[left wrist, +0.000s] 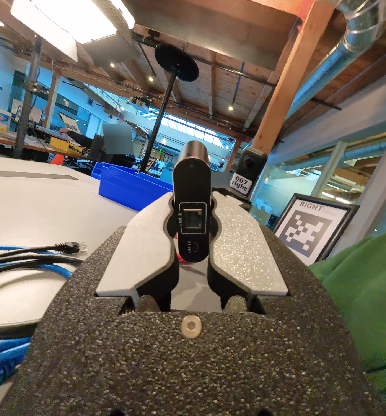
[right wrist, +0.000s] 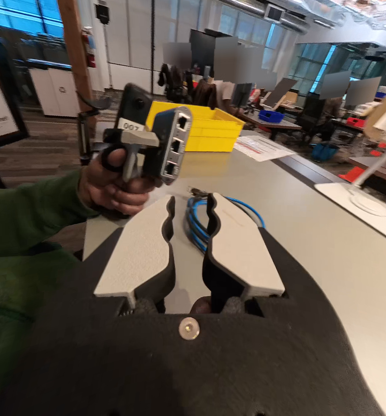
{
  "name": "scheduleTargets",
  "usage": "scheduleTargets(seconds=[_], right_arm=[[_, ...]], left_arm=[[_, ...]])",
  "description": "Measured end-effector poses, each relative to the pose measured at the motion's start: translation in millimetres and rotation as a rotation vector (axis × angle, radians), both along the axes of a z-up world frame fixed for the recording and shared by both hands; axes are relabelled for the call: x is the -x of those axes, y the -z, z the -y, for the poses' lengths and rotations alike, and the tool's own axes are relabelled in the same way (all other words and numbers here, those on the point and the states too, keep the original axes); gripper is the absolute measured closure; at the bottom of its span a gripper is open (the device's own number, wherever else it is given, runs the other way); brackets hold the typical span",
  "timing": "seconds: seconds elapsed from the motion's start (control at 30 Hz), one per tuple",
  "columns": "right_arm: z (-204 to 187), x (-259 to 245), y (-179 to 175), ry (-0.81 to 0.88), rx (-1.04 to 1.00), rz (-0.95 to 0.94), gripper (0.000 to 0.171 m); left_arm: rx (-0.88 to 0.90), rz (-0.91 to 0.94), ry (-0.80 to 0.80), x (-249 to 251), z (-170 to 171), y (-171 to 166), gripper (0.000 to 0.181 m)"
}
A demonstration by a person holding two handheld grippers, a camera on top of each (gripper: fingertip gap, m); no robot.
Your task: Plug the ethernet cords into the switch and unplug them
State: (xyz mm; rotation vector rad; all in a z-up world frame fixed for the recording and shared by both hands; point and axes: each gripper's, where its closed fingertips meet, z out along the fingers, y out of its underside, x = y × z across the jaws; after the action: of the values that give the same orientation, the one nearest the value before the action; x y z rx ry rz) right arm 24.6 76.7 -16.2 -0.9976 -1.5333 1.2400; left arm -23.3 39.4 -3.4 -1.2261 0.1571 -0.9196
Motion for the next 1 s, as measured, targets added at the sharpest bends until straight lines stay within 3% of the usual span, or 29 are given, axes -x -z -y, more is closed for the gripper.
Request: scheduleTargets(seconds=[0.13,0.3,0.6,0.83,1.0], right_arm=[[-44,-27,-5,0.148,-0.004,0.061,0.144],[-79,-56,23,0.266,-0.095,0.26,0.143],[-80,-89,112,0.232,-0.315,0.756,0.141],[-98,-60,91,0.38,-0.292,0.631,0.138],[-101,-20,78,0.386,0.057,0.449,0.136]], left_arm=[[0.066,0.022,-0.012,4,-8,9,0.156],[0.067,0.011,-0.023,3,-8,9,0.156],[0.083,0.013,-0.032,4,-11,11,0.156],[0.087,0.008,-0.032,4,-12,12,0.156],[0.092,-0.003,-0.035,2,-13,12,0.156]])
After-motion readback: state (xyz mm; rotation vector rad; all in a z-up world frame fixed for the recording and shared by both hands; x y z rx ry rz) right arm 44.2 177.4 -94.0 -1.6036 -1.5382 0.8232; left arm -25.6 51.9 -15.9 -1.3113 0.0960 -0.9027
